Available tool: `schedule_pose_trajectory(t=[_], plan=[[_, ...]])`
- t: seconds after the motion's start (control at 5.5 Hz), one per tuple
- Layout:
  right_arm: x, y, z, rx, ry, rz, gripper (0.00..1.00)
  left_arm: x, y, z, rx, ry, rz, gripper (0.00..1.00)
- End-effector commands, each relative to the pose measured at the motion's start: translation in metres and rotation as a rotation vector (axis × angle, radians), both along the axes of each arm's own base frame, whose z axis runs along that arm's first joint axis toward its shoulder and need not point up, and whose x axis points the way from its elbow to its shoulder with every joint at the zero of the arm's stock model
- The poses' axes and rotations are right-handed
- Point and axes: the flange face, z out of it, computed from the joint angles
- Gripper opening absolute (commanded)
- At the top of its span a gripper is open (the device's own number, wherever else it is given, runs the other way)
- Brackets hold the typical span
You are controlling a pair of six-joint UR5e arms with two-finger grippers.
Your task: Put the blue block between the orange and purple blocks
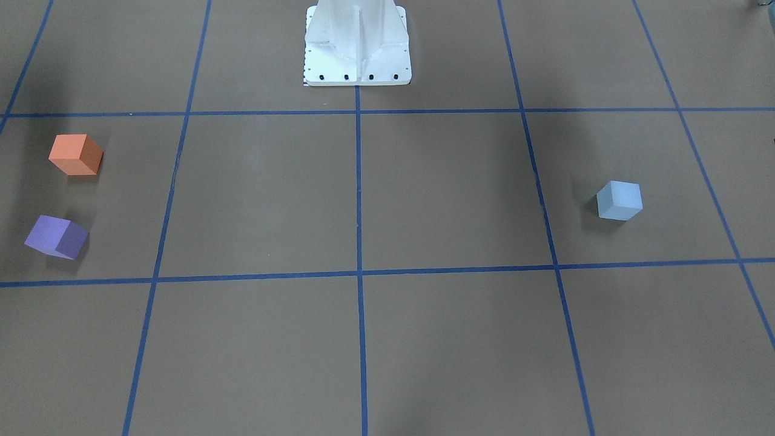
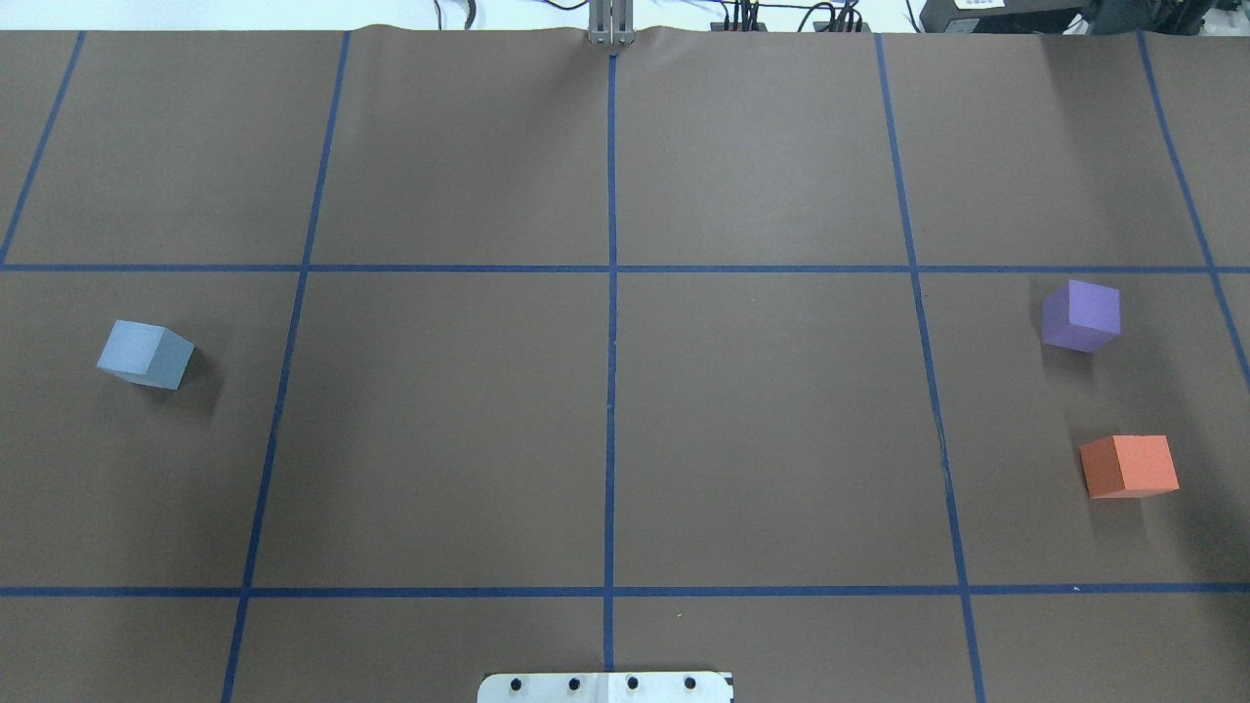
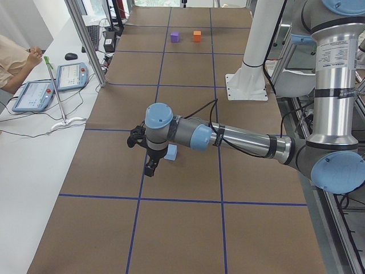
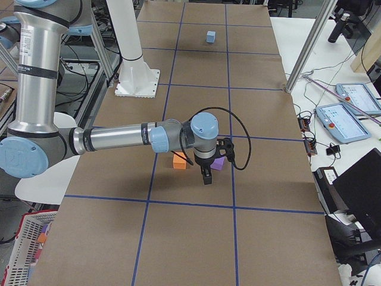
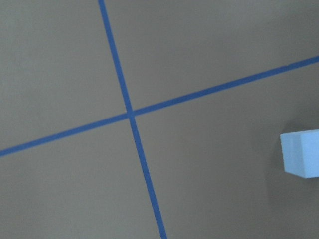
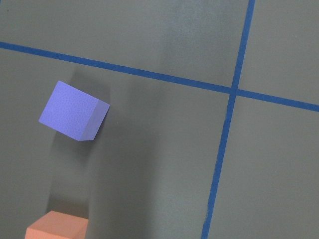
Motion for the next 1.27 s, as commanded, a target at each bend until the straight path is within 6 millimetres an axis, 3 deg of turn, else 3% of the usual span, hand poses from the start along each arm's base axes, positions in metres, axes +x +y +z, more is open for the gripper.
schedule_pose_trajectory(t=[0.0, 0.18, 0.55, 1.09], plan=[[0.000, 0.000, -0.007, 0.015, -0.003, -0.001, 1.00, 0.002, -0.003, -0.016, 0.138, 0.036, -0.001, 1.00], [0.000, 0.001, -0.010, 0.023, -0.002, -0.001, 1.00, 0.018, 0.009, -0.009, 0.108, 0.113, 0.029, 1.00], [0.000, 0.005, -0.012, 0.026, -0.004, -0.003, 1.00, 0.101, 0.021, 0.007, -0.097, 0.202, 0.090, 1.00], [0.001, 0.006, -0.012, 0.030, -0.003, -0.006, 1.00, 0.211, 0.032, 0.022, -0.125, 0.077, -0.025, 1.00]])
